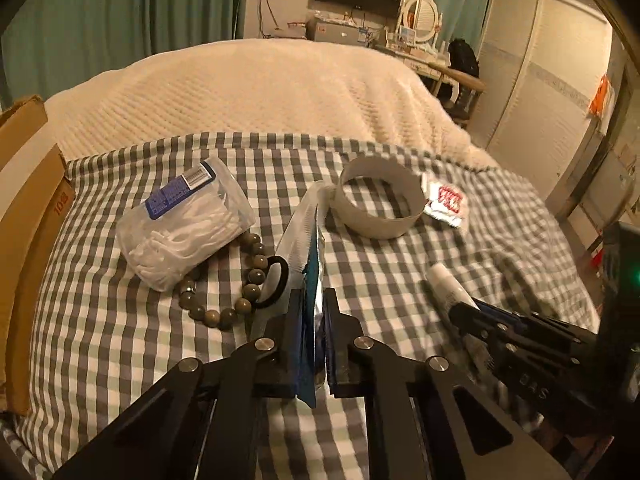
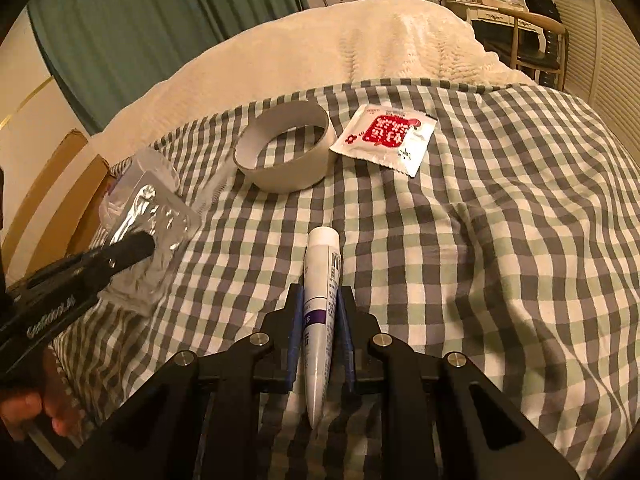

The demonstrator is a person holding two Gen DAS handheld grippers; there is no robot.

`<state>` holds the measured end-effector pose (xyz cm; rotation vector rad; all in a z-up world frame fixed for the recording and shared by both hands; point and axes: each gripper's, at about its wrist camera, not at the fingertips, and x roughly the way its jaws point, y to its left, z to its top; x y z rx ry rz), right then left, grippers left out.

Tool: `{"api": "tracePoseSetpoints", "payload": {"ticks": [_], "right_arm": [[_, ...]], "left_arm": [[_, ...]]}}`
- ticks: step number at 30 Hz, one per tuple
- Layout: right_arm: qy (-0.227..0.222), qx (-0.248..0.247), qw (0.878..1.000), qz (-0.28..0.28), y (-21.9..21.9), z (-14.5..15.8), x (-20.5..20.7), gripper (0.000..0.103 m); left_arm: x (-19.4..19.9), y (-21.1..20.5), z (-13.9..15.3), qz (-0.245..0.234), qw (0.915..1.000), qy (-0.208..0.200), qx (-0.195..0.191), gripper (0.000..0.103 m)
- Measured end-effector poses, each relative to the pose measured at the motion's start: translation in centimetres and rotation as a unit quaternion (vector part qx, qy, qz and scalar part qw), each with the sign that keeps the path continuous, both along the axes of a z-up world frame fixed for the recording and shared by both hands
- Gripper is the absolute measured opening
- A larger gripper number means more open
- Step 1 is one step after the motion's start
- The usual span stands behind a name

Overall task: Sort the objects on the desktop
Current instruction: 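Grasp the blue comb with the left gripper while the right grasps the white toothpaste tube, then carry the comb and toothpaste tube into the cardboard box and release them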

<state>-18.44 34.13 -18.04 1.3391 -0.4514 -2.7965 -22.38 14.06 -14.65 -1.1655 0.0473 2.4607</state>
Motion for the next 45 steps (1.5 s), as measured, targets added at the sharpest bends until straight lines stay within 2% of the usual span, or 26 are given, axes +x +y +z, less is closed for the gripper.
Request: {"api": "tracePoseSetpoints", "payload": {"ticks": [6, 11, 15, 20, 23, 27, 32, 38, 40, 41, 45], "right_arm": [[0.044, 0.012, 0.999, 0.002, -0.4, 2.8, 0.8, 0.016], [0.071, 0.04, 0.997, 0.016, -2.1, 5.2, 1.2, 0.016], [0.098, 0.068, 0.992, 0.036, -4.5, 8.0, 2.2, 0.016], [0.095, 0.057, 0.993, 0.05, -7.7, 11.2, 3.9, 0.016], [0.098, 0.064, 0.991, 0.062, -9.7, 14.0, 5.6, 0.016], [0.105, 0.084, 0.988, 0.076, -12.0, 17.7, 6.7, 0.016], [0.116, 0.108, 0.982, 0.106, -16.8, 21.5, 7.1, 0.016], [0.127, 0.121, 0.971, 0.16, -24.5, 24.1, 5.6, 0.016], [0.128, 0.12, 0.968, 0.182, -27.4, 24.3, 4.5, 0.016], [0.128, 0.12, 0.968, 0.182, -27.4, 24.3, 4.5, 0.016], [0.114, 0.081, 0.962, 0.234, -34.1, 23.1, 0.5, 0.016]], "left_arm": [[1.0, -1.0, 1.9, 0.003, 0.9994, -0.007, 0.034, 0.008], [2.5, -2.9, 4.5, 0.006, 0.9991, 0.014, 0.039, 0.008], [3.8, -5.2, 7.2, 0.016, 0.9979, 0.051, 0.036, 0.008], [4.7, -7.9, 9.2, 0.034, 0.9951, 0.075, 0.054, 0.008], [5.1, -9.3, 10.8, 0.041, 0.9923, 0.084, 0.081, 0.008], [5.9, -11.5, 13.4, 0.055, 0.9875, 0.113, 0.095, 0.008], [5.7, -16.6, 16.2, 0.091, 0.9788, 0.139, 0.121, 0.008], [3.9, -23.9, 16.2, 0.162, 0.9691, 0.141, 0.12, 0.008], [3.7, -26.4, 15.7, 0.195, 0.9632, 0.149, 0.11, 0.008], [3.6, -27.9, 15.2, 0.209, 0.9602, 0.147, 0.112, 0.008], [2.3, -31.7, 13.5, 0.246, 0.9521, 0.14, 0.116, 0.009]]}}
